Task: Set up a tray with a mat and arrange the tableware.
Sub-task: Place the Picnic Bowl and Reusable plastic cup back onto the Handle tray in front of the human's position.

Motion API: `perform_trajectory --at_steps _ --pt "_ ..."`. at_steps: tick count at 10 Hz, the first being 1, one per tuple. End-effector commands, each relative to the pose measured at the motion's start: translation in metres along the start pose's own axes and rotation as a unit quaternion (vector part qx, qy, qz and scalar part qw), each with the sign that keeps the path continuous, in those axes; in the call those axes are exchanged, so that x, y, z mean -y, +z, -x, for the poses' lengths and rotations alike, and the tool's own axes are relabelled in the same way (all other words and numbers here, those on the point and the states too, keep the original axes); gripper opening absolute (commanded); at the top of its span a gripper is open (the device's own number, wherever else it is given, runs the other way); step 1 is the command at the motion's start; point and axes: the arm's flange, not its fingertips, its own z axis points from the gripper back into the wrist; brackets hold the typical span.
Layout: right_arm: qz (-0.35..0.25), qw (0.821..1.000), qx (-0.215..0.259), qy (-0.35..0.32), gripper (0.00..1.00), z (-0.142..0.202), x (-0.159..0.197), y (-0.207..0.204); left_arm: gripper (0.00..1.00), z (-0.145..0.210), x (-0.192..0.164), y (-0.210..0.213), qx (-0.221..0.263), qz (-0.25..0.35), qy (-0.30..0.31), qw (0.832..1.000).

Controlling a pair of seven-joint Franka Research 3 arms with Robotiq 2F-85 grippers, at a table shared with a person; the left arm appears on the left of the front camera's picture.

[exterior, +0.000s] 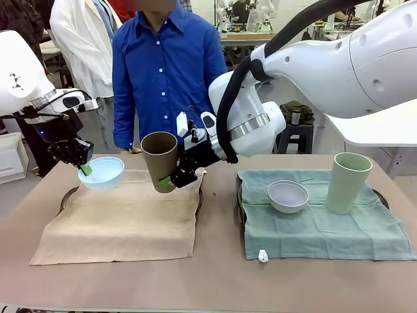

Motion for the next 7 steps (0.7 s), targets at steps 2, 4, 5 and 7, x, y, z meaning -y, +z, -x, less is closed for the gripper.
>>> perform_trajectory --at_steps 2,4,5,7 --pt "-0.015 1.000 0.009 -0.021 0.81 0.019 0.008 -0.010 0.04 -0.008 -0.004 -0.024 0.013 -0.002 -0.018 1.000" --pt "-0.027 0.999 0.017 -0.039 0.81 0.034 0.015 -0.023 0.04 -0.014 -0.005 -0.037 0.013 0.008 -0.031 0.999" --pt "-0.031 0.998 0.020 -0.044 0.81 0.038 0.018 -0.028 0.04 -0.018 -0.004 -0.044 0.005 0.008 -0.037 0.999" --pt "-0.033 0.998 0.020 -0.049 0.81 0.046 0.022 -0.033 0.04 -0.025 -0.004 -0.062 -0.017 0.002 -0.042 0.999"
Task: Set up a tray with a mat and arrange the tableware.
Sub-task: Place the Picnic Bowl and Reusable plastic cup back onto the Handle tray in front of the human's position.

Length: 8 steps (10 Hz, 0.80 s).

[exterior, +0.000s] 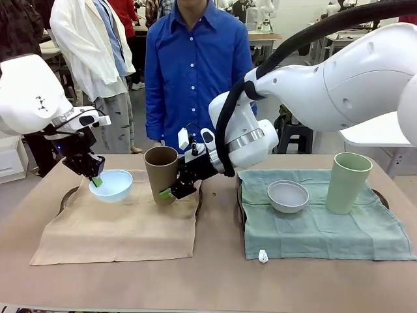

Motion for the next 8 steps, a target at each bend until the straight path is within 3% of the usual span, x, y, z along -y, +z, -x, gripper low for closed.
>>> perform_trajectory --at_steps 1,8 --pt "-0.005 1.000 0.002 -0.006 0.81 -0.003 0.009 -0.002 0.04 -0.011 -0.002 -0.012 -0.011 0.002 -0.015 1.000" --pt "-0.026 0.999 -0.017 -0.044 0.81 0.021 0.013 -0.019 0.04 -0.020 -0.007 -0.039 -0.008 0.005 -0.011 1.000"
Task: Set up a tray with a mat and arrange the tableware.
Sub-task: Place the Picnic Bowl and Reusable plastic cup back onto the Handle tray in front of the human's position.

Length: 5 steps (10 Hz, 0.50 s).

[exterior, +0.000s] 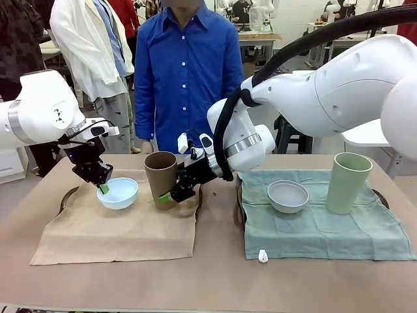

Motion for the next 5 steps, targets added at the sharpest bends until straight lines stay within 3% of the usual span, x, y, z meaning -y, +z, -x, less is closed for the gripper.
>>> perform_trajectory --at_steps 1,2,3,4,5 --pt "-0.015 1.000 -0.016 -0.012 0.81 0.0057 0.0074 -0.0083 0.04 -0.0049 -0.0029 -0.0053 0.011 0.007 -0.011 1.000" --pt "-0.015 1.000 -0.017 -0.008 0.81 0.0046 0.0074 -0.0098 0.63 -0.0059 -0.0029 -0.0065 0.009 0.010 -0.008 1.000" --pt "-0.016 1.000 -0.017 -0.007 1.00 0.0038 0.0056 -0.0102 0.64 -0.0036 -0.0021 -0.0076 0.009 0.010 -0.009 1.000" --pt "-0.011 0.999 -0.033 -0.009 1.00 0.0004 0.0043 -0.0082 1.00 -0.0029 -0.0028 -0.0055 0.010 0.009 -0.008 1.000" --pt "0.005 0.998 -0.058 -0.021 1.00 -0.0042 0.0016 -0.0043 1.00 -0.0012 -0.0046 -0.0035 0.007 0.009 -0.005 1.000"
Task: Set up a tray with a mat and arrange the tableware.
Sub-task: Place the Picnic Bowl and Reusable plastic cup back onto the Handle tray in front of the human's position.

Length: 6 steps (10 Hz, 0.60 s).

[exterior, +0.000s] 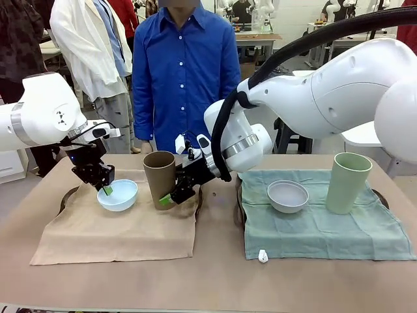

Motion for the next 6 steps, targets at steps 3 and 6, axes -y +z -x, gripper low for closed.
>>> perform_trajectory --at_steps 3,6 --pt "0.032 0.995 -0.084 -0.049 1.00 -0.017 -0.015 0.019 0.55 0.003 -0.009 0.008 0.006 0.012 -0.002 1.000" --pt "0.065 0.991 -0.100 -0.066 1.00 -0.023 -0.039 0.058 0.86 0.011 -0.017 0.015 0.011 0.012 0.005 1.000"
